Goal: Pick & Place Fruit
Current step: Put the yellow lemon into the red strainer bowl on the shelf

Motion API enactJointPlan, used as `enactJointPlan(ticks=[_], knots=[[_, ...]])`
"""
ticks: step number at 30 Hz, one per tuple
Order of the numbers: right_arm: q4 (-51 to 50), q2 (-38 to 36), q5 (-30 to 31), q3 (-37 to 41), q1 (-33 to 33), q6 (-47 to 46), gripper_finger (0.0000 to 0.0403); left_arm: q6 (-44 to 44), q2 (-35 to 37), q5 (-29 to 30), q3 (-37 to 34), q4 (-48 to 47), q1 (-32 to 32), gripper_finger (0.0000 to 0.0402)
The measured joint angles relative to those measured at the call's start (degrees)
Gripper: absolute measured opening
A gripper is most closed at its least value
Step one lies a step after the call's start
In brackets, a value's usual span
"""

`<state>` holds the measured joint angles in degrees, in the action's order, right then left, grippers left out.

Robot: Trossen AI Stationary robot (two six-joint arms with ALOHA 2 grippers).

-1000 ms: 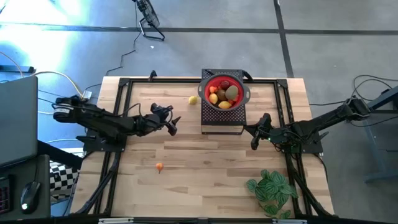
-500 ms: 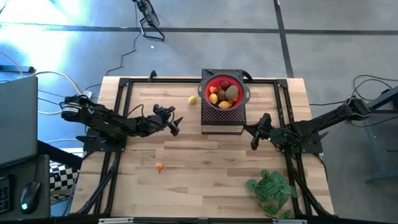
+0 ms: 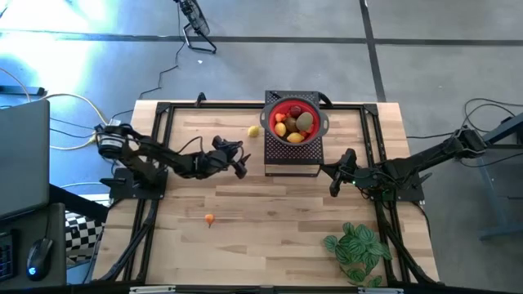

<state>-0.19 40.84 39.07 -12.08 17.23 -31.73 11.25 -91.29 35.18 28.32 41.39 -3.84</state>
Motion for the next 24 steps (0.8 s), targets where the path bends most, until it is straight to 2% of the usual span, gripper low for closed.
enactJointPlan(ticks=[8,10,14,20,24], knots=[[0.00,-0.01,-0.02,-0.01,-0.01,0.00,0.0002,2.54,-1.77,-1.01,2.09,-3.13,-6.27,0.0298],[0.00,-0.01,-0.02,-0.02,-0.02,0.00,0.0002,2.56,-1.77,-4.90,2.09,-3.41,-8.00,0.0298],[0.00,-0.01,-0.02,-0.01,-0.01,0.00,0.0002,2.60,-1.77,-16.48,2.09,-1.79,-10.63,0.0298],[0.00,0.00,-0.02,-0.01,-0.02,0.00,0.0002,1.21,-1.77,-21.76,2.09,-2.18,-14.97,0.0298],[0.00,-0.02,-0.02,-0.01,-0.02,-0.20,0.0002,2.95,-1.77,-31.98,2.09,-1.27,-19.26,0.0298]])
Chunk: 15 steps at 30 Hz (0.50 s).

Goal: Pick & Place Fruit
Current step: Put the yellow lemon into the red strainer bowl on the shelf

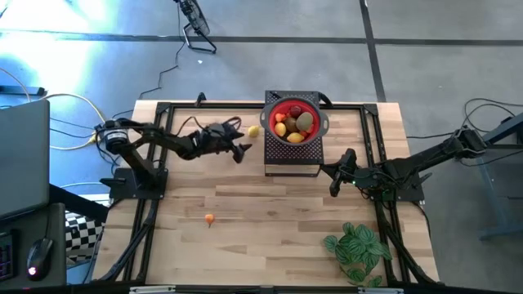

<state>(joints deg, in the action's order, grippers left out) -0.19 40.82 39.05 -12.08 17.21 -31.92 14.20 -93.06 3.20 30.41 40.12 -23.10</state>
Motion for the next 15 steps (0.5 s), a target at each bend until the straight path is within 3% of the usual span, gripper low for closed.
enactJointPlan(ticks=[3,15], knots=[[0.00,0.00,0.00,0.01,0.02,0.00,0.0002,1.05,0.04,-5.61,-0.02,1.04,-2.20,0.0298],[0.00,0.00,0.00,0.01,0.01,0.01,0.0002,1.09,0.09,-12.06,-0.02,2.59,-6.71,0.0298]])
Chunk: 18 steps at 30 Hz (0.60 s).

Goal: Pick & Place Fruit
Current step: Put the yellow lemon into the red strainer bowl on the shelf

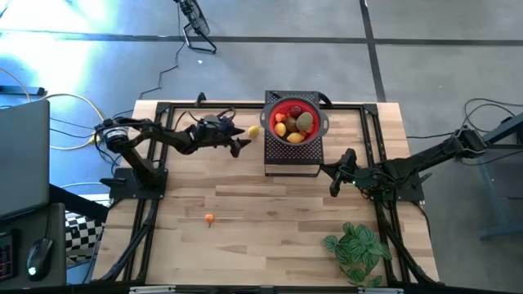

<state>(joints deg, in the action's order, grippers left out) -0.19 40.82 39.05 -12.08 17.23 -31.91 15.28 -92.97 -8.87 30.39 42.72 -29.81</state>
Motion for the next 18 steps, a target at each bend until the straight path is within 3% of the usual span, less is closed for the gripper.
enactJointPlan(ticks=[11,18], knots=[[0.00,0.02,0.01,0.00,0.00,0.18,0.0002,-0.68,0.00,-2.17,5.68,-2.88,-0.19,0.0298],[0.00,0.02,0.00,-0.02,0.01,0.20,0.0002,-6.07,0.00,5.18,8.68,-11.09,-0.19,0.0298]])
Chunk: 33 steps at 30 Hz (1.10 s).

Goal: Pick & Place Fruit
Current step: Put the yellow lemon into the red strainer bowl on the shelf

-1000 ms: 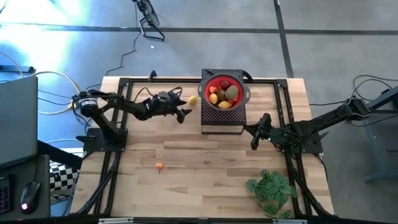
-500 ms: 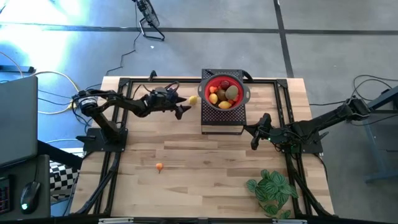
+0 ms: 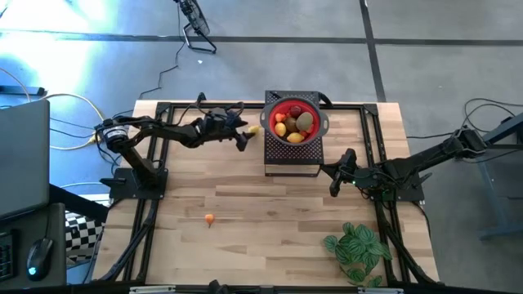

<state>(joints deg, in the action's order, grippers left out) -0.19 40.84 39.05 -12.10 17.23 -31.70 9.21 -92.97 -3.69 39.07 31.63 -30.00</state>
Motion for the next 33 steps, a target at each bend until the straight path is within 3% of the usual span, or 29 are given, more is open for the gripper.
enactJointPlan(ticks=[4,14,20,33], knots=[[0.00,-0.01,0.00,0.02,-0.01,0.00,0.0002,-0.11,0.00,4.25,0.00,-0.16,0.00,0.0298],[-0.02,0.00,0.01,0.01,-0.01,0.02,0.0002,1.49,0.00,4.48,0.00,-0.21,0.29,0.0298],[-0.02,0.00,0.02,0.02,0.00,0.02,0.0002,1.55,0.00,9.31,0.00,-0.25,0.81,0.0298],[-0.02,-0.01,0.04,0.02,-0.02,0.02,0.0002,-0.01,-1.90,10.79,0.04,1.77,0.87,0.0298]])
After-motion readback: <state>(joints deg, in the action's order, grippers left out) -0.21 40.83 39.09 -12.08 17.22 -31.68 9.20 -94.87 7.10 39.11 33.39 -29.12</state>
